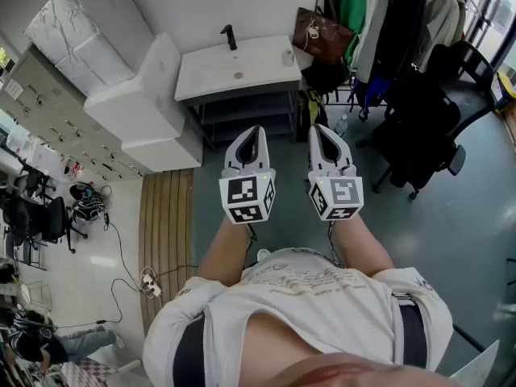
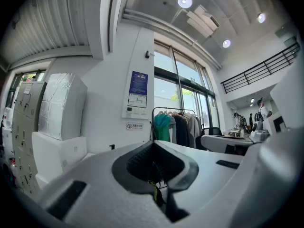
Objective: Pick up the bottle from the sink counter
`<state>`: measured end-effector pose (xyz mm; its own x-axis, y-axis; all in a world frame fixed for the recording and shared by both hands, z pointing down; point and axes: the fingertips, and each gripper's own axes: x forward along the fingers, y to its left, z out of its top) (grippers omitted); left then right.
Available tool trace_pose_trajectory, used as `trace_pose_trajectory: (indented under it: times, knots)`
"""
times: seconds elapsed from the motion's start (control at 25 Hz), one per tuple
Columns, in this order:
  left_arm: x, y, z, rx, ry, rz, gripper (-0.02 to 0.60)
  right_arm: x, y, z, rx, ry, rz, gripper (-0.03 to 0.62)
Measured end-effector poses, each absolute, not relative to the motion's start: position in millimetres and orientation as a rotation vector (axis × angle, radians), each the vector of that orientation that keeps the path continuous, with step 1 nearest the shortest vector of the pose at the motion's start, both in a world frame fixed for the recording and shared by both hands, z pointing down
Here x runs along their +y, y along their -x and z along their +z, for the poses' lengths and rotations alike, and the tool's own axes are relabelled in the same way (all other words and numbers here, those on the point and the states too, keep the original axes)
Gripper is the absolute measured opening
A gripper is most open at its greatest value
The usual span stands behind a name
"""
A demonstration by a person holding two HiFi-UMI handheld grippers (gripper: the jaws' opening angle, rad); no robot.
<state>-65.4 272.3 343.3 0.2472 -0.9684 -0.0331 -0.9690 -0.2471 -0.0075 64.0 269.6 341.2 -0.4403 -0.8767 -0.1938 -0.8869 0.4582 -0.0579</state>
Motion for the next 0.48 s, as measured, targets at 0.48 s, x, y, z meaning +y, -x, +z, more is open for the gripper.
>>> trace_pose_trajectory:
  times: [0.48]
  knots:
    - [267, 85, 356, 1.867, 2.521, 0.015, 0.020, 262, -30, 351, 2.531, 1.556, 0.033, 0.025]
